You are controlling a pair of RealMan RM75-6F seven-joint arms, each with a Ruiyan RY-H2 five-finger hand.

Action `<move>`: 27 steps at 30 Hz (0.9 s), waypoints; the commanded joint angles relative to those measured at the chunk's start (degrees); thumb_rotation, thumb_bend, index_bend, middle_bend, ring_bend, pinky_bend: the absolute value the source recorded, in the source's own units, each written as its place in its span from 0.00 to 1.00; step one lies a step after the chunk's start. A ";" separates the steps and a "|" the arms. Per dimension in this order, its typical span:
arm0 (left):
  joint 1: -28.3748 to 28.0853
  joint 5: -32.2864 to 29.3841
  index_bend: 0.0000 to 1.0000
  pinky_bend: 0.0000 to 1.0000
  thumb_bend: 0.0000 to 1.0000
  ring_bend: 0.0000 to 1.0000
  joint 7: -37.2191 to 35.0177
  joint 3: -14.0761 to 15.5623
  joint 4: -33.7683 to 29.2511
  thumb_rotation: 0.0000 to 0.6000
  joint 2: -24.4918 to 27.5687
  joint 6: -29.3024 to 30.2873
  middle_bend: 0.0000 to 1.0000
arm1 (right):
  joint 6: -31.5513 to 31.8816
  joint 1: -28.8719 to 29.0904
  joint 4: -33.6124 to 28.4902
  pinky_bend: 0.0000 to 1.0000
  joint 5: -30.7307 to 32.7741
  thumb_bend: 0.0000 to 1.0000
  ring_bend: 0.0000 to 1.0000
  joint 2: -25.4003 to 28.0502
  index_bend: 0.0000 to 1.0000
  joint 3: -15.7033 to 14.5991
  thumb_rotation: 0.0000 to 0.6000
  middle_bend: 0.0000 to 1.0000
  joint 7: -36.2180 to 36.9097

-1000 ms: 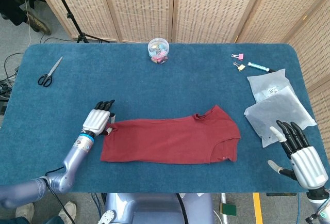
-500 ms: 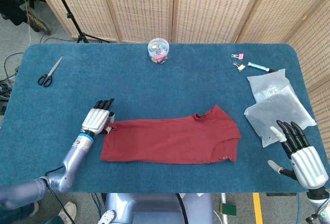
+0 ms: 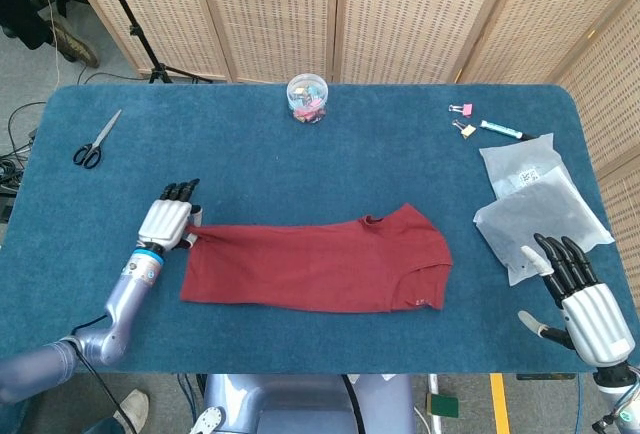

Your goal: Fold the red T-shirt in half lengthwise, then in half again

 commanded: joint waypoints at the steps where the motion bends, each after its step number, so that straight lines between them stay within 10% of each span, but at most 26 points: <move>1: 0.48 -0.57 0.73 0.00 0.56 0.00 -0.59 -0.26 1.34 1.00 1.52 -0.80 0.00 | -0.05 0.01 -0.06 0.00 -0.08 0.00 0.00 -0.02 0.00 -0.03 1.00 0.00 -0.11; 14: 2.88 -3.76 0.73 0.00 0.56 0.00 -3.69 0.90 14.14 1.00 7.23 -8.46 0.00 | -0.16 0.03 -0.37 0.00 -0.85 0.00 0.00 -0.31 0.00 -0.34 1.00 0.00 -1.43; 27: 4.88 5.24 0.73 0.00 0.56 0.00 -23.47 1.43 35.42 1.00 5.25 -16.69 0.00 | -0.83 0.19 -0.76 0.00 -1.38 0.00 0.00 -0.68 0.00 -0.66 1.00 0.00 -3.27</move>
